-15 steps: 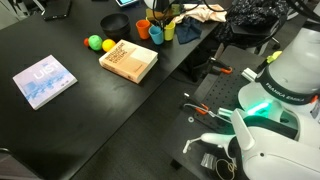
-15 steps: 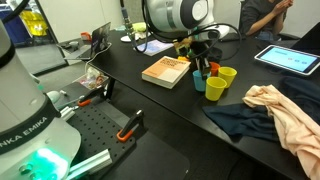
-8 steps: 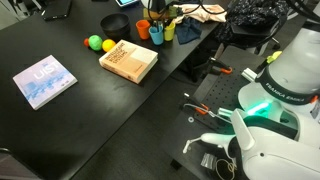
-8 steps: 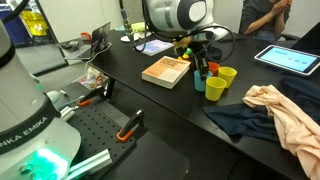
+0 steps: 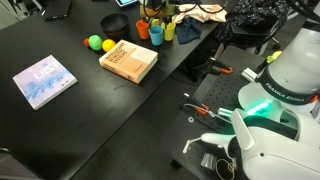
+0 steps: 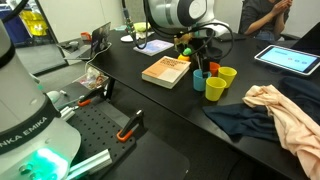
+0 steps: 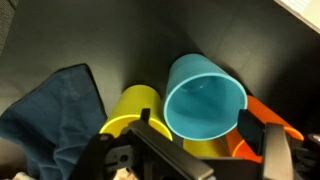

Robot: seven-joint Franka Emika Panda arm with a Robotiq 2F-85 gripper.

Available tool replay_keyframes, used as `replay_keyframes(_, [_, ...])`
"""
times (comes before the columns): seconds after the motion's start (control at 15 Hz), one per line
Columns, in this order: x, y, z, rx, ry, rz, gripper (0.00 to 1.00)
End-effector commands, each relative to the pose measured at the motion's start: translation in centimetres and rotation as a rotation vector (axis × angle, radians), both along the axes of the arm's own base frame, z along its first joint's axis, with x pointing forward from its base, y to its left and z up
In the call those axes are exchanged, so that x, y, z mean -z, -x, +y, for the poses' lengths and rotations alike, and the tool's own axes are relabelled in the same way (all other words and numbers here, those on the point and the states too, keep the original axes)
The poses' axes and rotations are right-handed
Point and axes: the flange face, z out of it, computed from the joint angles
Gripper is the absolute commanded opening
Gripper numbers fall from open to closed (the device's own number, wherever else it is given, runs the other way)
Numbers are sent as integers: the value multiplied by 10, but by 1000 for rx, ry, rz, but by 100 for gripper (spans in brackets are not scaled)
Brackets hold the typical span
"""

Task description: Unstack the cups

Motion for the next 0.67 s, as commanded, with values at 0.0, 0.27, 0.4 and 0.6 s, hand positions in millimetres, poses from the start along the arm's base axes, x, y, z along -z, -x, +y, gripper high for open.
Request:
replay_keyframes(0.0, [-33, -17, 4, -66, 4, 14, 100])
replay_keyframes(0.27, [-61, -33, 9, -139, 3, 64, 100])
replay_keyframes(0.4, [-74, -37, 13, -170, -8, 99, 100])
replay_keyframes(0.6, [-87, -39, 17, -211, 1, 131, 100])
